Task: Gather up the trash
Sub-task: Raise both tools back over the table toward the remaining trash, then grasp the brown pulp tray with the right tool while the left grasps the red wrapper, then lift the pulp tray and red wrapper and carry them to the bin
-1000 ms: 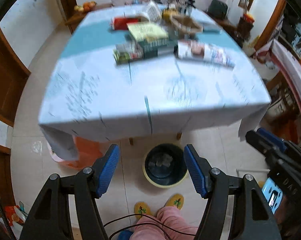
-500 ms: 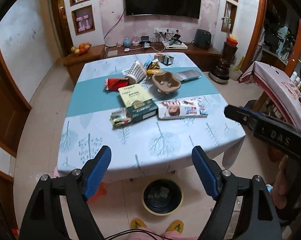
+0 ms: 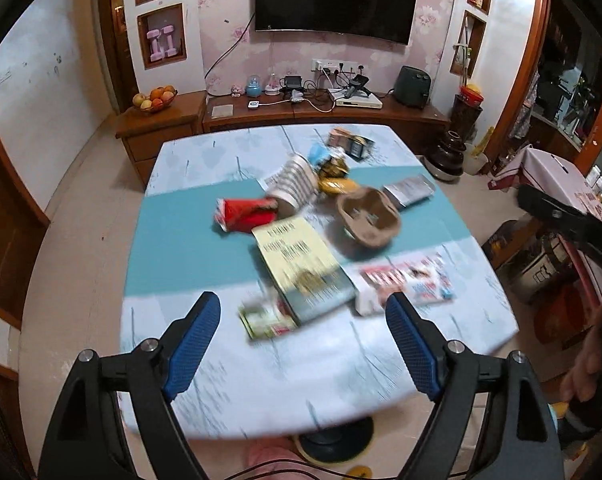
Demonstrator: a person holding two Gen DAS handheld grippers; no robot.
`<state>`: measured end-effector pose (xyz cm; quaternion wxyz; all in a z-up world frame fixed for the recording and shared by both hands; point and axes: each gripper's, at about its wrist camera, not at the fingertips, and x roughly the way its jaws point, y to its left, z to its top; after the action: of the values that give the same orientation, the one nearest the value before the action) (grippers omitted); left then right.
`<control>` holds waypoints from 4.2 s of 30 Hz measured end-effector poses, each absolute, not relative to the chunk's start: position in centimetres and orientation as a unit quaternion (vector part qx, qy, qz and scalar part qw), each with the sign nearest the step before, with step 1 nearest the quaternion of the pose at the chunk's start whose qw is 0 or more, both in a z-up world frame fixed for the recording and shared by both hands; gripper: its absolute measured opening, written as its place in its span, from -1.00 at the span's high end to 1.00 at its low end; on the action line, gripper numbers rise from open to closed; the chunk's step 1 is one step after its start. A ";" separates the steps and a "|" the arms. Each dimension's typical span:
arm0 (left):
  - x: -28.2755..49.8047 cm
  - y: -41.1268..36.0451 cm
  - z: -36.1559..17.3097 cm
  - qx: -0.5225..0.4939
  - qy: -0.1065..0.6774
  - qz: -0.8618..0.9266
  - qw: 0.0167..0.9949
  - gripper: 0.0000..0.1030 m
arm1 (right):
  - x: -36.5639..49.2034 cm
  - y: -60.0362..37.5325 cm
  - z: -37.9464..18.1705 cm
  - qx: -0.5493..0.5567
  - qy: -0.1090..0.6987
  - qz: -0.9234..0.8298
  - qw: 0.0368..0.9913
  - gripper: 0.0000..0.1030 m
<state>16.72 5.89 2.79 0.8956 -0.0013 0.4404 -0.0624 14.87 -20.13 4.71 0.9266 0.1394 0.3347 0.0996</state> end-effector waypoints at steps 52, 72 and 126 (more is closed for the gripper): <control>45.7 8.9 -17.5 0.265 0.607 -0.265 0.700 0.06 | 36.0 -17.7 -16.9 0.244 0.603 -0.111 0.751 0.44; 38.8 12.2 -10.8 0.164 0.578 -0.179 0.779 0.42 | 32.4 -15.9 -11.2 0.265 0.552 -0.040 0.789 0.74; 2.4 -7.2 -25.2 0.068 0.656 -0.121 0.742 0.42 | -1.3 -27.9 -23.4 0.195 0.609 -0.011 0.769 0.74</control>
<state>2.40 -7.22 -25.22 0.7415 0.0683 0.6563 -0.1213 -1.33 -27.93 -23.42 0.7687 0.1947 0.6091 -0.0111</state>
